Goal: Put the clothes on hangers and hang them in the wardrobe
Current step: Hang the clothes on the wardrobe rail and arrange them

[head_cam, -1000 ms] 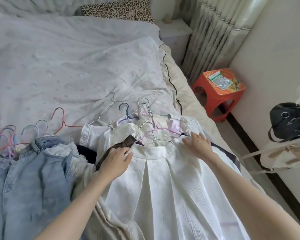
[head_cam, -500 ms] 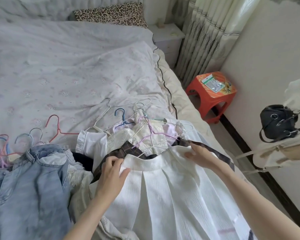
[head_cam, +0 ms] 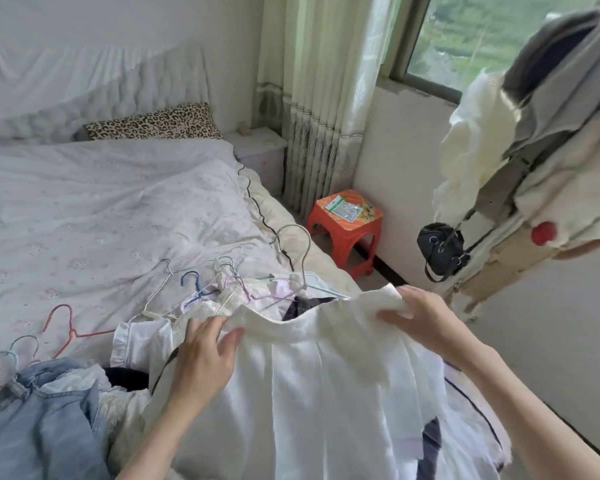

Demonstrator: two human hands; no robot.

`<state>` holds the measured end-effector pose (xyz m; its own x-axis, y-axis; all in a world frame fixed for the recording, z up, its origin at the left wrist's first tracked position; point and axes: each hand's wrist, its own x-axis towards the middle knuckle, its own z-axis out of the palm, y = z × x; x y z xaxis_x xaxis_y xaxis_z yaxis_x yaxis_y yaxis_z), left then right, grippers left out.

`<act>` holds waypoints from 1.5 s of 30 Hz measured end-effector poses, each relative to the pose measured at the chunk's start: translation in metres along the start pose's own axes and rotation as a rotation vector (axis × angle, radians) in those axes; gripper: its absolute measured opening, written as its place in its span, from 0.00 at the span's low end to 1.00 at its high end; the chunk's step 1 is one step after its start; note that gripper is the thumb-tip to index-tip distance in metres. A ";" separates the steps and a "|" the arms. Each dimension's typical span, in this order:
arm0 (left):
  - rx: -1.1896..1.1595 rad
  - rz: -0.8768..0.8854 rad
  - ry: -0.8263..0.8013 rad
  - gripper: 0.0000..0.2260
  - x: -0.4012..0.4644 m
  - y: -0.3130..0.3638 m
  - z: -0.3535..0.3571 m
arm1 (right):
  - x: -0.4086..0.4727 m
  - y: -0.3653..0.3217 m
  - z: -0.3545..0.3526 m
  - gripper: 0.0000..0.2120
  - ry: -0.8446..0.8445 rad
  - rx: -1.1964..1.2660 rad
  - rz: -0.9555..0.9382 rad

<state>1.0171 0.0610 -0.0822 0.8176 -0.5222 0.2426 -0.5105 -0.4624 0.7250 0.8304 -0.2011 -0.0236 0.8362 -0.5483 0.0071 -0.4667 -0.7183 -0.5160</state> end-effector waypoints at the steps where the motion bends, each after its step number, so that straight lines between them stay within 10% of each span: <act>1: -0.015 0.077 0.018 0.11 0.001 0.017 -0.004 | -0.018 0.000 -0.015 0.10 0.090 -0.024 -0.010; 19: -0.310 0.872 -0.359 0.25 -0.102 0.266 0.063 | -0.385 0.066 -0.124 0.09 0.889 -0.244 0.450; 34: -0.358 1.036 -1.009 0.09 -0.382 0.452 0.207 | -0.734 0.098 -0.156 0.11 1.042 -0.488 1.107; 45: -0.478 1.487 -1.217 0.18 -0.586 0.568 0.256 | -0.910 0.094 -0.156 0.19 1.138 -0.608 1.813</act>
<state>0.1797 -0.0789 0.0226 -0.7990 -0.4719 0.3726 -0.2296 0.8122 0.5363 -0.0196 0.1639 0.0548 -0.8251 -0.3620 0.4338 -0.5104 0.8067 -0.2977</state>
